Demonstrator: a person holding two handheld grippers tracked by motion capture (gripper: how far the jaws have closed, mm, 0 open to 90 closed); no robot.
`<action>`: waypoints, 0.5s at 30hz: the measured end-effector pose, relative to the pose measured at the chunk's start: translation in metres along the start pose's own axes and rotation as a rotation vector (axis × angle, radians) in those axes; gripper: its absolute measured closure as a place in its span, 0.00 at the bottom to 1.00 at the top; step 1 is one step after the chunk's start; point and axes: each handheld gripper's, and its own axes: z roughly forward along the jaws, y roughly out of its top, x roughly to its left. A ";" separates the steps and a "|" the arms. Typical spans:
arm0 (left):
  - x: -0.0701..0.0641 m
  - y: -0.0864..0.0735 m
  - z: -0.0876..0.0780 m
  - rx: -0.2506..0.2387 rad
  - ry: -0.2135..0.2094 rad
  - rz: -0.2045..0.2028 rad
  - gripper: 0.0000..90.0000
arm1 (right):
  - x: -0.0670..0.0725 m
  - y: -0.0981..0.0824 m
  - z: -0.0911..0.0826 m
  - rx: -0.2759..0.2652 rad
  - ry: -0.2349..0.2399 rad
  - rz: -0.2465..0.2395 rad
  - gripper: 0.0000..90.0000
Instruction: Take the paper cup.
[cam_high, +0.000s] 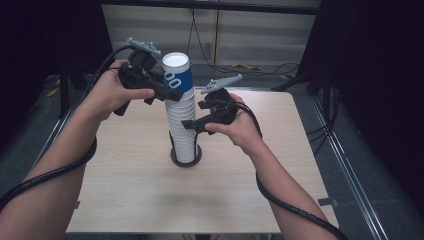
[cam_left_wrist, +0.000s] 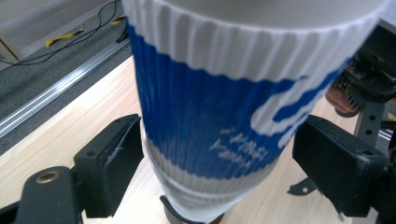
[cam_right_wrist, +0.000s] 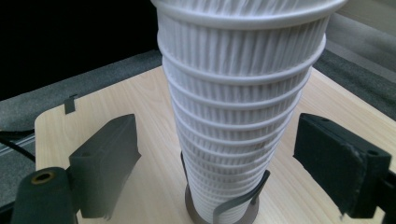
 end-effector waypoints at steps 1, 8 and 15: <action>0.000 0.000 0.002 -0.001 -0.003 -0.003 0.18 | 0.000 0.000 0.001 -0.003 0.000 -0.001 0.15; -0.002 -0.001 0.013 0.015 -0.016 0.014 0.16 | -0.004 0.001 0.004 -0.012 -0.013 0.007 0.15; 0.001 -0.003 0.014 0.007 -0.012 0.016 0.15 | -0.005 0.004 0.005 -0.044 -0.010 0.018 0.14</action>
